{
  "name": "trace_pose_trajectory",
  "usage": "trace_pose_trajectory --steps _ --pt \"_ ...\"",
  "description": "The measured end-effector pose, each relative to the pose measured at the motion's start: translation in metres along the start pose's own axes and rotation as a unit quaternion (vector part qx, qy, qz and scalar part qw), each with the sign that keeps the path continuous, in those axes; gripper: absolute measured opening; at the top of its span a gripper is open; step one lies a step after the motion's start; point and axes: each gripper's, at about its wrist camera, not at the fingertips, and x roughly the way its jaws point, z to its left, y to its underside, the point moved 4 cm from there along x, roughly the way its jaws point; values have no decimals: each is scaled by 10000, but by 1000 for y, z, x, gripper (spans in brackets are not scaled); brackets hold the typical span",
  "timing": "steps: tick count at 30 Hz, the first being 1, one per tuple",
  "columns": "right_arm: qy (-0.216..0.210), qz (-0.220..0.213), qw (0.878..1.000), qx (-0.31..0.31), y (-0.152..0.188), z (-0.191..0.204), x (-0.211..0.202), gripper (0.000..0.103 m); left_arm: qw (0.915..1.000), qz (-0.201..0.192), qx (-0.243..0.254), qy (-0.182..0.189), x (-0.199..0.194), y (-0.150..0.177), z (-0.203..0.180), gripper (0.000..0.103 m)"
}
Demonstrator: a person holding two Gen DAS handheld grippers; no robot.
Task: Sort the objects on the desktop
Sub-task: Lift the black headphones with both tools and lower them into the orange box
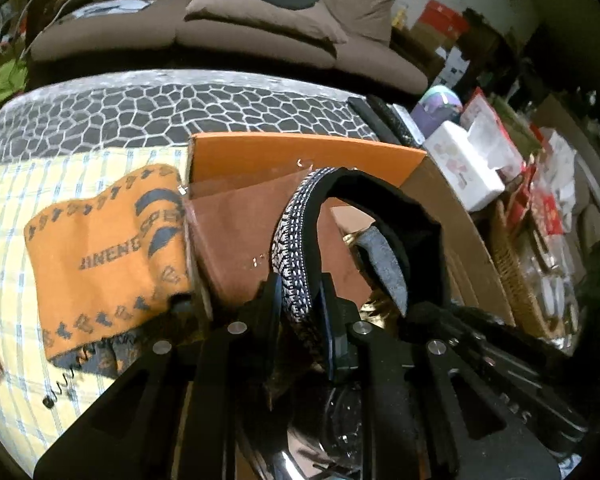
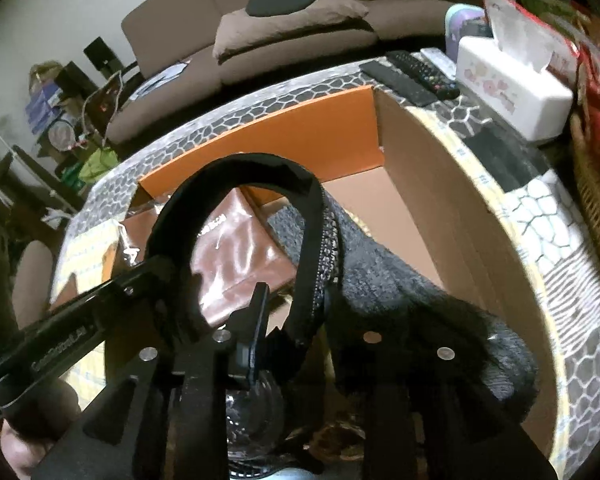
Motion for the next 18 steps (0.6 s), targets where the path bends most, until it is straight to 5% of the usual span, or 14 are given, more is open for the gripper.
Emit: trace_pose_trajectory --steps 7,18 --pt "210 -109 9996 119 -5 -13 -4 31 9982 186 448 -356 17 -8 -19 16" --pt "397 -147 9990 143 -7 -26 -7 31 9936 417 958 -432 28 -18 -42 17"
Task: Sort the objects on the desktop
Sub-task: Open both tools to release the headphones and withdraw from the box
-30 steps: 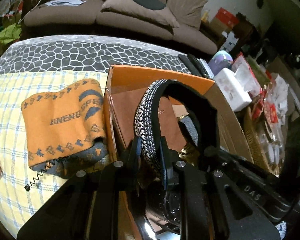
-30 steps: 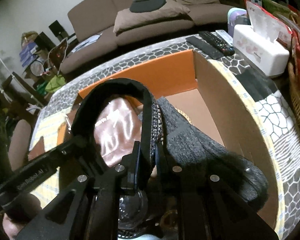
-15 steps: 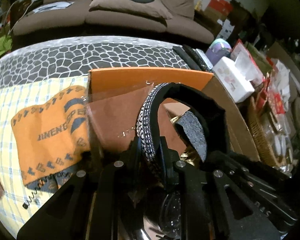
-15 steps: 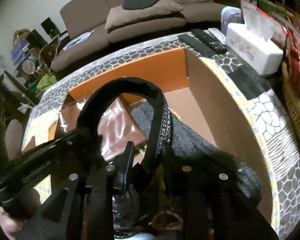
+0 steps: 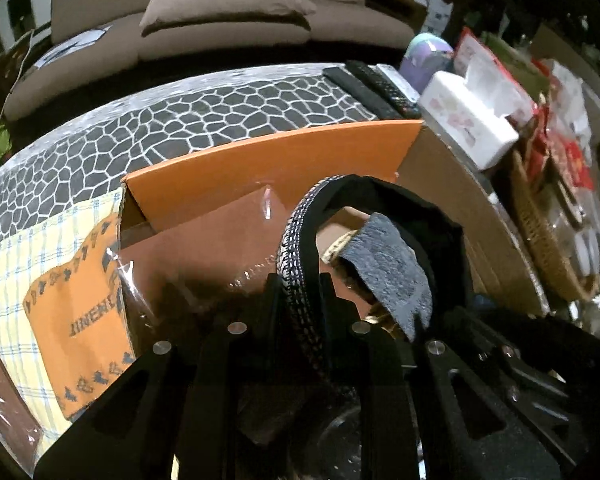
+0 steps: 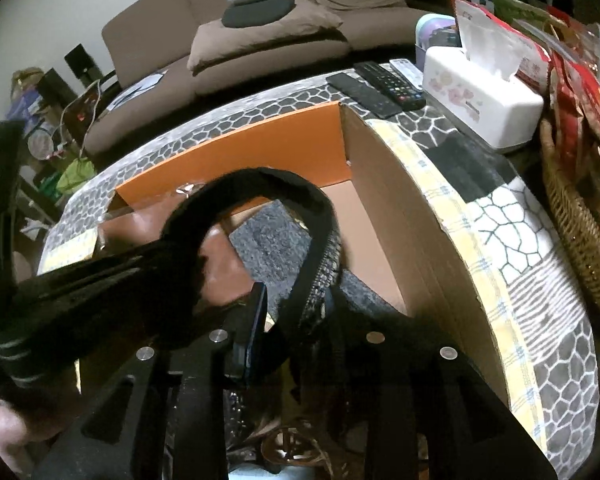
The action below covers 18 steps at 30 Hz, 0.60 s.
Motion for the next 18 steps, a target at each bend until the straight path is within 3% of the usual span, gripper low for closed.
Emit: trace_pose_trajectory --steps 3,5,8,10,13,15,18 --pt "-34 -71 9999 96 -4 -5 -4 31 9994 -253 -164 138 -24 4 9 24" --pt "-60 -114 9999 110 -5 -6 -9 31 9986 -429 -295 122 -43 8 21 39" --pt "-142 -137 9998 105 -6 -3 -15 31 9967 -616 -500 188 -68 18 39 47" --pt "-221 -155 9996 62 -7 3 -20 32 9958 -670 -600 144 -82 25 49 51" --pt "-344 -168 9993 -34 -6 17 -27 42 9946 -720 -742 32 -96 35 63 56" --pt "-387 -183 9990 -129 -5 27 -31 49 9938 -681 -875 29 -101 43 72 56" --pt "-440 -168 9984 -301 -3 41 -35 50 9921 -608 -1099 63 -108 58 85 56"
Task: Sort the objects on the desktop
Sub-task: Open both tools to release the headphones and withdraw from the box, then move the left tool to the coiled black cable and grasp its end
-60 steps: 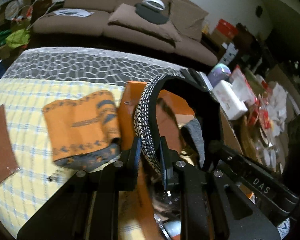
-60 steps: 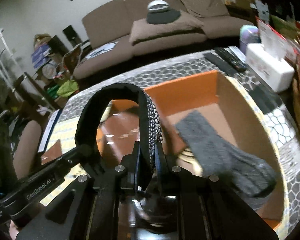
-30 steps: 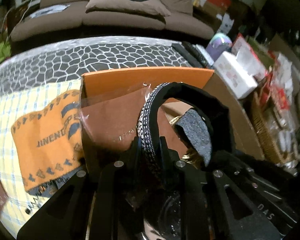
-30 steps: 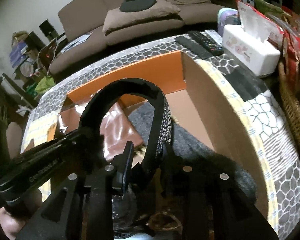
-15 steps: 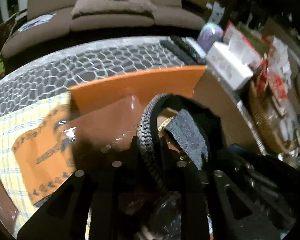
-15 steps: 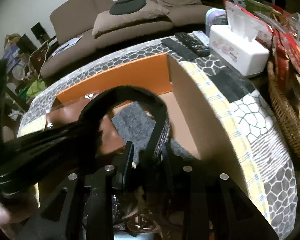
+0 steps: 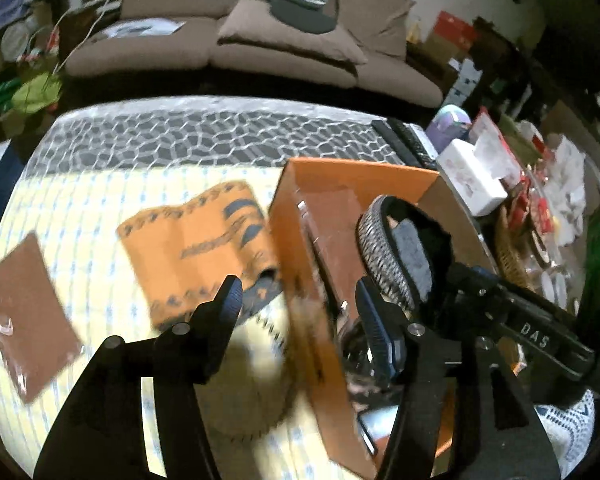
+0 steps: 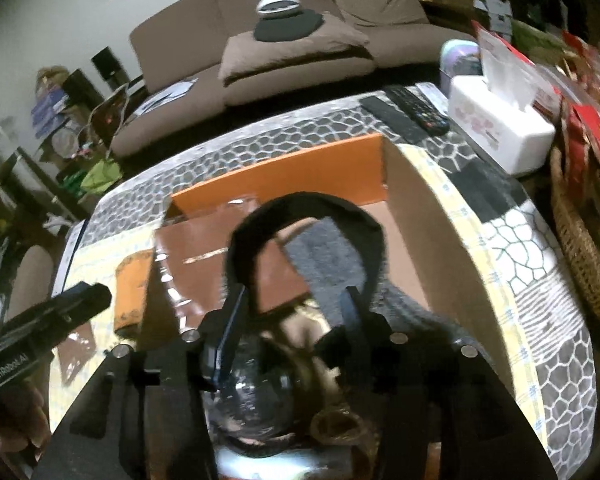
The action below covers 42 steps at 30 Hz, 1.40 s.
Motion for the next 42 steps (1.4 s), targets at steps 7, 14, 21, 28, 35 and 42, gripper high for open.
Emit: trace_pose_trajectory --steps 7,14,21,28,35,42 --pt "-247 -2 9990 -374 1 42 -10 52 9992 45 -309 -237 -25 34 32 56" --pt "-362 47 9957 -854 13 84 -9 52 9970 109 -731 -238 -38 65 67 56" --pt "-672 222 9913 -1109 19 121 -2 42 9960 282 -709 -455 -30 81 100 54" --pt "-839 412 9865 -1345 31 160 14 42 9943 779 -196 -705 1 105 109 50" --pt "-909 401 9878 -1203 29 168 19 42 9912 1182 -240 -546 30 122 109 50" --pt "-950 458 9869 -1221 31 177 27 43 9922 1059 -240 -611 36 118 104 50"
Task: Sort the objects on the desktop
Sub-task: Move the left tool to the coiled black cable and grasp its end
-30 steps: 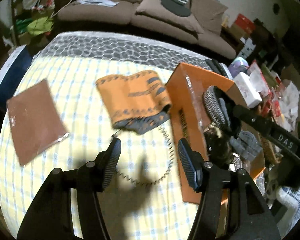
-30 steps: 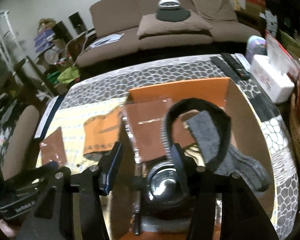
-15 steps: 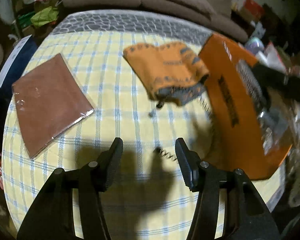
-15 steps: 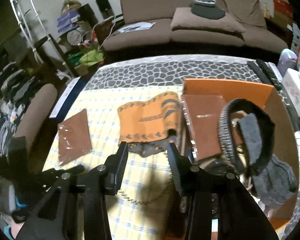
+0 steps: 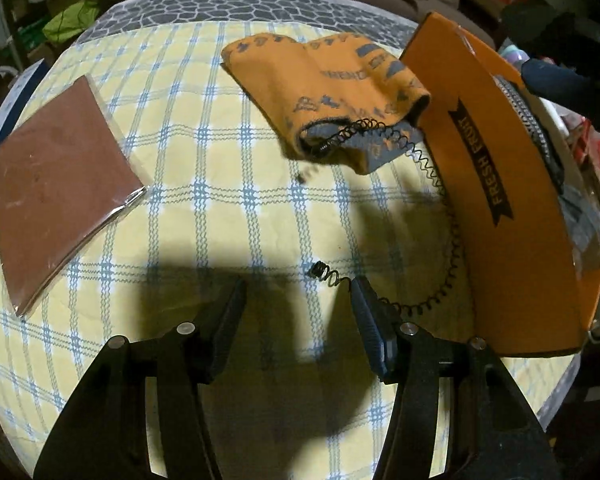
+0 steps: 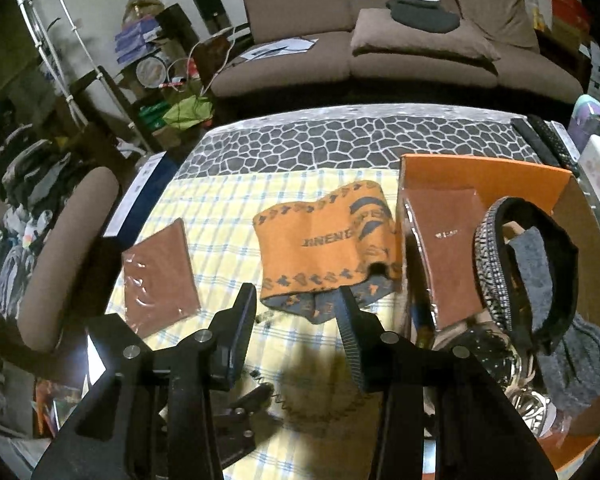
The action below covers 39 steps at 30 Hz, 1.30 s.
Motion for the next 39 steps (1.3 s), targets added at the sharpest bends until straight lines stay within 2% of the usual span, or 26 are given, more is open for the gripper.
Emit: trace_pose_trajectory --steps 9,10,11,13,21,24,29,30,31,36,39 --pt "32 76 10000 -41 3 -1 6 43 9996 -57 -241 99 0 -6 4 50" --pt "35 74 10000 -39 3 0 5 43 9996 -82 -245 95 1 -7 4 42" --pt "31 77 10000 -44 3 0 6 42 9996 -89 -236 89 1 -8 4 24" --pt "39 80 9999 -53 3 0 6 43 9993 21 -271 261 4 -8 4 6" --pt "8 138 9999 -87 6 1 6 42 9977 -88 -542 402 -4 -13 13 6" --pt "7 155 9998 -94 7 3 8 42 9956 -59 -738 572 -5 -14 19 6" --pt "8 169 9998 -99 7 4 9 42 9953 -140 -755 587 -9 -15 21 5" --pt "8 164 9998 -96 7 4 9 42 9949 -185 -782 602 -13 -17 22 3" --pt "-13 170 9998 -87 7 5 10 42 9945 -232 -816 612 -18 -17 24 0" --pt "-108 267 9995 -86 10 14 19 43 9908 -477 -1098 635 -39 -26 50 0" --pt "-118 381 9991 -119 14 19 28 43 9889 -476 -1264 621 -43 -27 67 0"
